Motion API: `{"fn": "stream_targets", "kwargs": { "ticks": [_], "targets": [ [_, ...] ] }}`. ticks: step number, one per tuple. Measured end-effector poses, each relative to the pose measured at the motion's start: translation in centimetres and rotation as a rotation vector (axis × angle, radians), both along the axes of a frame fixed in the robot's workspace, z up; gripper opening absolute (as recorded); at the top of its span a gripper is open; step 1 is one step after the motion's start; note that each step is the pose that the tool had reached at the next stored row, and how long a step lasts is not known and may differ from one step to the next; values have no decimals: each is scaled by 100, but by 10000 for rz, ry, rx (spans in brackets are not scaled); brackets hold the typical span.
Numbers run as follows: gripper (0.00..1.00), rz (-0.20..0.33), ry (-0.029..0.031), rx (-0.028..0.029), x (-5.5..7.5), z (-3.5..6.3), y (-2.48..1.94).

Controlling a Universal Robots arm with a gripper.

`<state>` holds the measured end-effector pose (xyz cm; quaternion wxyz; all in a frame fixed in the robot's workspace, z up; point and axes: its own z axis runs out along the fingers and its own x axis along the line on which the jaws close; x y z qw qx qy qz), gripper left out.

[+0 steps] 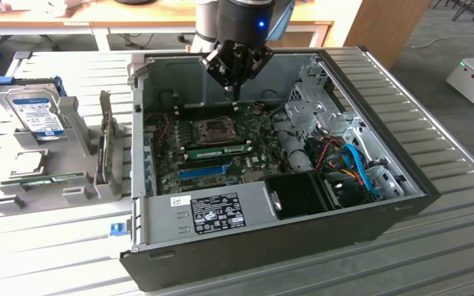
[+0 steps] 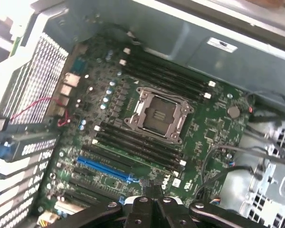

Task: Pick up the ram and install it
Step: 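Press down the ram until it locks into place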

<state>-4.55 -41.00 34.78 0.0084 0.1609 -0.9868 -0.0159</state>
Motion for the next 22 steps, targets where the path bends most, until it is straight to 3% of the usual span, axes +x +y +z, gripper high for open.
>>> {"fn": "stream_targets", "kwargs": {
  "ticks": [17, 22],
  "targets": [
    [11, -3100, 0, 0, 0, -33, 0],
    [11, -3288, 0, 0, -1, -34, 0]
  ]
}}
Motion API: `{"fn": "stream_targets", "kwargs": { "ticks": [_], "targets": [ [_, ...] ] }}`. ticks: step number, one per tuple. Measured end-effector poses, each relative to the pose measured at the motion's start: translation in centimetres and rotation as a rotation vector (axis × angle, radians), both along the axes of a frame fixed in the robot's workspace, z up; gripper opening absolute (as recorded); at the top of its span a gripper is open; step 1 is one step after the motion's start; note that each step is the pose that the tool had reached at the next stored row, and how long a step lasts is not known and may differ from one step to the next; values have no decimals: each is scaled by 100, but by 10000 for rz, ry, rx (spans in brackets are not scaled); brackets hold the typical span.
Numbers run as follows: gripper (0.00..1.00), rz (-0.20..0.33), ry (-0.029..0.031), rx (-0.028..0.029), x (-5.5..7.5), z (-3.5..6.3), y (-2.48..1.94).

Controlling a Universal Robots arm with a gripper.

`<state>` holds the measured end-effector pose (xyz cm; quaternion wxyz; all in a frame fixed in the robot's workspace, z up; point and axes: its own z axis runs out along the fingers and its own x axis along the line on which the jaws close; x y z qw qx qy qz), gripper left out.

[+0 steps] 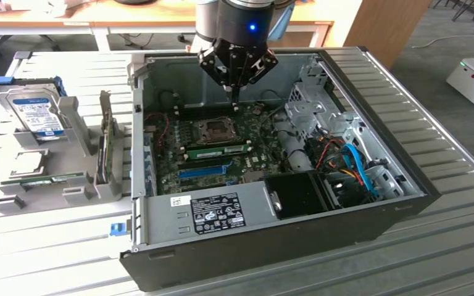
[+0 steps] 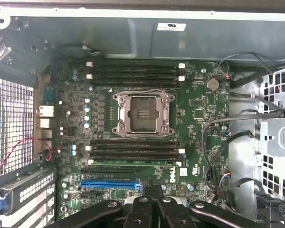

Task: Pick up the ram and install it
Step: 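Press down the ram until it locks into place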

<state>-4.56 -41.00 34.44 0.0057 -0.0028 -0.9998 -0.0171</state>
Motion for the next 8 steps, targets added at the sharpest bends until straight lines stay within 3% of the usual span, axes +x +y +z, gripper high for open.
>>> {"fn": "stream_targets", "kwargs": {
  "ticks": [8],
  "targets": [
    [11, -1, -19, 0, -28, 0, 0]
  ]
}}
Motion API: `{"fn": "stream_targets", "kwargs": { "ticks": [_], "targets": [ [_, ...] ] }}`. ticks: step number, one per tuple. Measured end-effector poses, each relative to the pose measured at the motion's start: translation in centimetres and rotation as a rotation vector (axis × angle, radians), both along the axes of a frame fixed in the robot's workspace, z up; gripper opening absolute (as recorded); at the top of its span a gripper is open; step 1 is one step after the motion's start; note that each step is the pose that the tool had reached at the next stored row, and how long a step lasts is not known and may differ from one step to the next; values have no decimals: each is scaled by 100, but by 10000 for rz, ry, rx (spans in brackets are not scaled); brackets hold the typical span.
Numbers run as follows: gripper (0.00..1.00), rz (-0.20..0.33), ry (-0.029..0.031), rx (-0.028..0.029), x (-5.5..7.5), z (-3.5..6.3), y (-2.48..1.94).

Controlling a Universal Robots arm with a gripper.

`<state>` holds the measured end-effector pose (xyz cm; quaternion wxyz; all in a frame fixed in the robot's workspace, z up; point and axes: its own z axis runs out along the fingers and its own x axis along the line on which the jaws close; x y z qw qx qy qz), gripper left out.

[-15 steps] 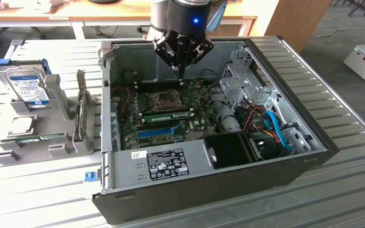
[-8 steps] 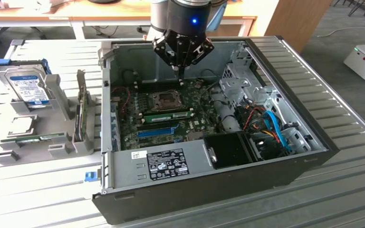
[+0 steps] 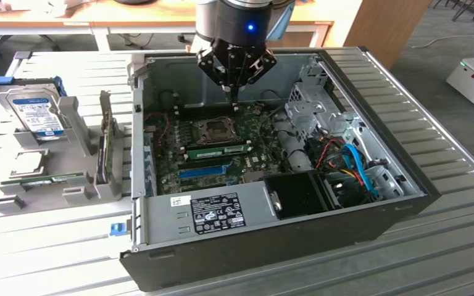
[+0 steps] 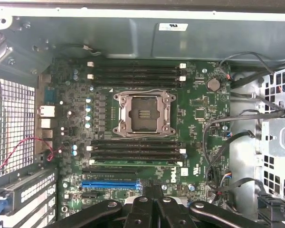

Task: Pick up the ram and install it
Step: 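Press down the ram until it locks into place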

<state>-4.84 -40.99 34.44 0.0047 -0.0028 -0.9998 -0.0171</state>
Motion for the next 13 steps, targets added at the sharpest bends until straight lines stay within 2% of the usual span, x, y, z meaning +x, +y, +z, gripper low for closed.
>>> {"fn": "stream_targets", "kwargs": {
  "ticks": [13],
  "targets": [
    [11, 1, -8, 0, -33, 0, 0]
  ]
}}
